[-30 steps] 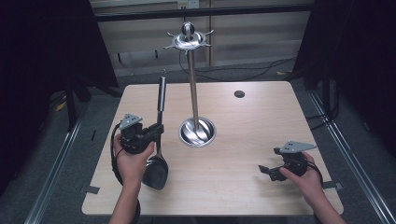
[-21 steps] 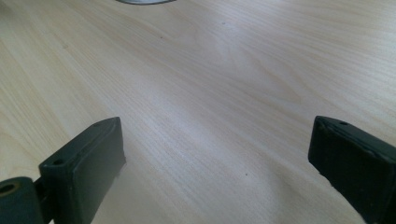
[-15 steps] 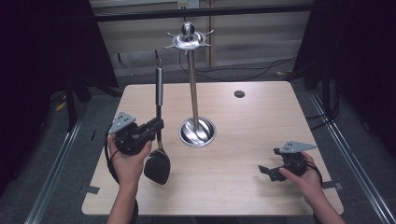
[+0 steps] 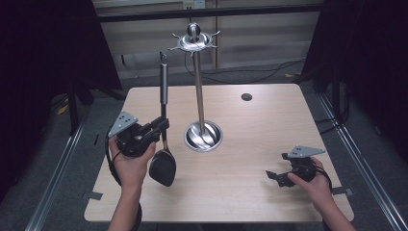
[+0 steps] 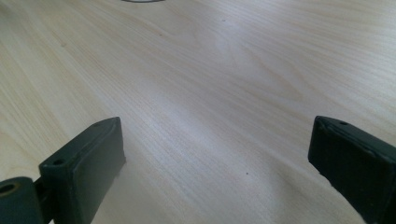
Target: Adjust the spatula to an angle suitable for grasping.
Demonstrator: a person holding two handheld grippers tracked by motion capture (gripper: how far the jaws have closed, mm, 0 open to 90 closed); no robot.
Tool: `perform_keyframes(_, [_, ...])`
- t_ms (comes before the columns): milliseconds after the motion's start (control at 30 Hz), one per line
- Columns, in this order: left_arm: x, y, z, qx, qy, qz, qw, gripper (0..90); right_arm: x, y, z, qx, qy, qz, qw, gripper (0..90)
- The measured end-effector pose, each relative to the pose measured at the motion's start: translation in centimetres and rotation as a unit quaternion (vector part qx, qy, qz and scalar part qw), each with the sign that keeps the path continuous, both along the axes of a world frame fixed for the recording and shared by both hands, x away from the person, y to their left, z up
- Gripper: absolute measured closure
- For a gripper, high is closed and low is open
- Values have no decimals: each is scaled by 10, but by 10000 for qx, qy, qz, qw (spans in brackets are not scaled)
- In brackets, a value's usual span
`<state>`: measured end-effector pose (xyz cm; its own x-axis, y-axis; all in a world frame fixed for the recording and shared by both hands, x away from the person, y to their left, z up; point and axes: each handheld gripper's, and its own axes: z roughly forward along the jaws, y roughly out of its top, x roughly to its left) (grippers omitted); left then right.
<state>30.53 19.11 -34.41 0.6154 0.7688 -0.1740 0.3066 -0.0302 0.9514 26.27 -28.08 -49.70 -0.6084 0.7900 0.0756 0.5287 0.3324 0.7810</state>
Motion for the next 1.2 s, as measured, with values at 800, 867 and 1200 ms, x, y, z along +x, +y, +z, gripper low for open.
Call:
perform_keyframes(800, [17, -9, 10, -216, 50, -227, 9995, 752, 0, 0, -1, -24, 53, 19, 10000, 36])
perform_keyframes(867, [18, -11, 9, -198, 53, -236, 9995, 751, 0, 0, -1, -18, 54, 19, 10000, 36])
perform_keyframes(1200, [22, -13, 2, -135, 42, -275, 9995, 750, 0, -1, -1, -17, 26, 9, 10000, 36])
